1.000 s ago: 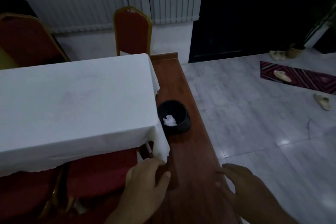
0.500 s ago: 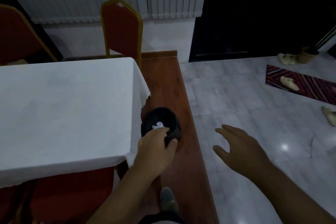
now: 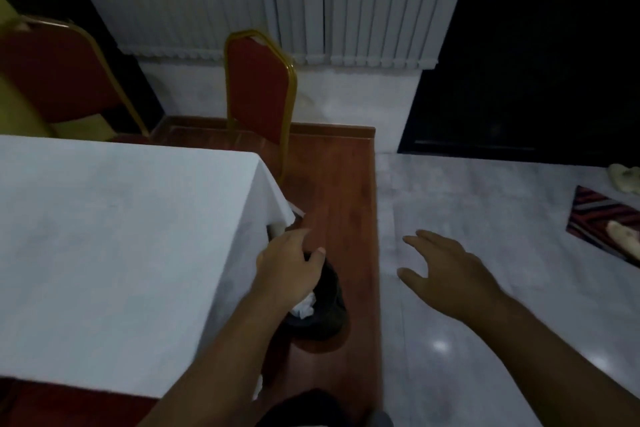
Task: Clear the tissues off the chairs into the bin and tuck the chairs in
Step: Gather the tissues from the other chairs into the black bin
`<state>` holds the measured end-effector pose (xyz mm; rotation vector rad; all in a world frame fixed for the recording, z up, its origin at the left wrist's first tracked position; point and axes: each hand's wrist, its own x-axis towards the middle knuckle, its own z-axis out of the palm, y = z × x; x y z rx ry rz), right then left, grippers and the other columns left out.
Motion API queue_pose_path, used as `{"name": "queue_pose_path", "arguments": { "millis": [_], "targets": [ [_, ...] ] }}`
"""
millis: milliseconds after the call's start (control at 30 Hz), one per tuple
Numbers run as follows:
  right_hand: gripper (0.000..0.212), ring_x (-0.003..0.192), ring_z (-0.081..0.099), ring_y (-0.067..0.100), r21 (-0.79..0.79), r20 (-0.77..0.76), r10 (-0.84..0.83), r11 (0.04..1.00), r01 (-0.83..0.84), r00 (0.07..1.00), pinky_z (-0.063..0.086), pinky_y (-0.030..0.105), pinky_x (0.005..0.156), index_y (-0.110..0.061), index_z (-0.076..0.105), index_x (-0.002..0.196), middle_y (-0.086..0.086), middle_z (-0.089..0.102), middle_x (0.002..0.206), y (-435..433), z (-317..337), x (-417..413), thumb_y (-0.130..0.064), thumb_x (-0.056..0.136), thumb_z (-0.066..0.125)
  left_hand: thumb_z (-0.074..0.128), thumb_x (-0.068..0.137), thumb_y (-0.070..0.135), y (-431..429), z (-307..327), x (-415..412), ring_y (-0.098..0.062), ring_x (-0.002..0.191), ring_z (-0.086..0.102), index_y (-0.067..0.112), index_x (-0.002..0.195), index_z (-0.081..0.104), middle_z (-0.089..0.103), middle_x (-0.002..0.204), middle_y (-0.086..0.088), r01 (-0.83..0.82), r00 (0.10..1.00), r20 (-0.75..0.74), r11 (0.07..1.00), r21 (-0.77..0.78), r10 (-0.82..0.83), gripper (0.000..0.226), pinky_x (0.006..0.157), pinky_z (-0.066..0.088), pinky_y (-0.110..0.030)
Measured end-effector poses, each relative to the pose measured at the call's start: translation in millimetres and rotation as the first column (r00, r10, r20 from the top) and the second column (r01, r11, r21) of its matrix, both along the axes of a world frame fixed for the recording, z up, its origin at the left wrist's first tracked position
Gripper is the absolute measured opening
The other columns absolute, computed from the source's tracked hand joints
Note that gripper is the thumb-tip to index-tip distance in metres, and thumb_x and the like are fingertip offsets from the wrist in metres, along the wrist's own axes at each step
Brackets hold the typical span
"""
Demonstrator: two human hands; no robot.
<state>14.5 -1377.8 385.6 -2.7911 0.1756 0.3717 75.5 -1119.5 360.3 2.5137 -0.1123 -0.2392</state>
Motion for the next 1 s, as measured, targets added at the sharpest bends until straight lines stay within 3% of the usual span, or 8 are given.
{"name": "queue_pose_path", "arguments": {
  "millis": [67,167,300,400,533,600,733,1000],
  "targets": [
    [0.068,0.147,0.027,0.019,0.017,-0.019,0.056,0.998,-0.056,0.998,0.031,0.044,0.116,-0.035,0.032,0.149,-0.005,0.028,0.162,-13.0,3.7,34.8,-0.061,0.090,0.052,0.050,0.091,0.050,-14.5,3.9,19.7,-0.020,0.120,0.057,0.023,0.134,0.053,0.062,0.131,0.003,-0.045,0.999,-0.009,0.999,0.006,0.045,0.051,0.100,0.044,-0.036],
    [0.068,0.145,0.029,0.020,0.026,-0.025,0.144,0.989,-0.144,0.989,0.033,0.044,0.116,-0.034,0.032,0.149,-0.005,0.029,0.161,-24.2,6.6,95.0,-0.059,0.090,0.054,0.052,0.089,0.048,-25.2,4.9,51.7,-0.019,0.103,0.063,0.028,0.112,0.062,0.066,0.101,0.010,-0.132,0.991,0.027,0.991,-0.016,0.132,0.032,0.081,0.039,-0.029],
    [0.066,0.146,0.028,0.020,0.046,0.001,0.258,0.965,-0.258,0.966,0.032,0.044,0.117,-0.035,0.034,0.149,-0.004,0.029,0.161,-20.8,0.7,188.7,-0.058,0.090,0.055,0.053,0.092,0.046,-27.8,-8.2,110.0,-0.020,0.115,0.060,0.020,0.128,0.058,0.065,0.127,0.001,-0.259,0.966,-0.008,0.964,-0.067,0.259,0.046,0.098,0.046,-0.035],
    [0.064,0.146,0.027,0.018,0.066,-0.025,0.343,0.938,-0.341,0.939,0.031,0.041,0.117,-0.036,0.033,0.149,-0.006,0.027,0.161,-8.3,-10.1,263.8,-0.056,0.092,0.054,0.056,0.091,0.041,-26.8,-24.8,164.8,-0.020,0.105,0.062,0.013,0.118,0.061,0.068,0.119,-0.004,-0.355,0.934,0.008,0.930,-0.097,0.357,0.040,0.091,0.048,-0.034],
    [0.063,0.145,0.030,0.016,0.058,-0.037,0.446,0.894,-0.444,0.894,0.034,0.039,0.116,-0.037,0.034,0.149,-0.009,0.029,0.160,5.1,-19.5,353.1,-0.053,0.091,0.056,0.059,0.089,0.041,-25.7,-30.2,238.0,-0.003,0.095,0.053,0.026,0.112,0.064,0.063,0.110,0.016,-0.468,0.880,0.012,0.873,-0.139,0.474,0.029,0.082,0.035,-0.021],
    [0.063,0.144,0.030,0.014,0.050,-0.034,0.502,0.864,-0.500,0.864,0.034,0.037,0.116,-0.040,0.034,0.148,-0.011,0.029,0.159,11.7,-17.5,396.9,-0.055,0.090,0.055,0.058,0.088,0.042,-21.2,-26.3,277.1,-0.006,0.101,0.057,0.031,0.110,0.064,0.058,0.107,0.021,-0.514,0.854,-0.001,0.845,-0.145,0.519,0.025,0.082,0.034,-0.018],
    [0.061,0.144,0.029,0.013,0.052,0.000,0.602,0.797,-0.601,0.798,0.033,0.035,0.115,-0.044,0.035,0.147,-0.015,0.030,0.158,26.2,-11.4,482.3,-0.058,0.090,0.052,0.057,0.092,0.044,-8.6,-23.0,349.1,-0.016,0.117,0.056,0.023,0.126,0.058,0.063,0.128,0.005,-0.585,0.811,-0.025,0.809,-0.059,0.584,0.041,0.090,0.029,-0.021],
    [0.057,0.141,0.033,0.012,0.151,0.012,0.763,0.638,-0.755,0.647,0.033,0.033,0.114,-0.043,0.042,0.143,-0.014,0.035,0.155,83.7,-32.2,627.5,-0.051,0.088,0.059,0.053,0.089,0.048,14.5,-35.7,432.0,-0.017,0.127,0.051,0.025,0.141,0.046,0.056,0.140,0.004,-0.727,0.687,-0.021,0.687,-0.014,0.726,0.058,0.107,0.041,-0.035]
  ]
}}
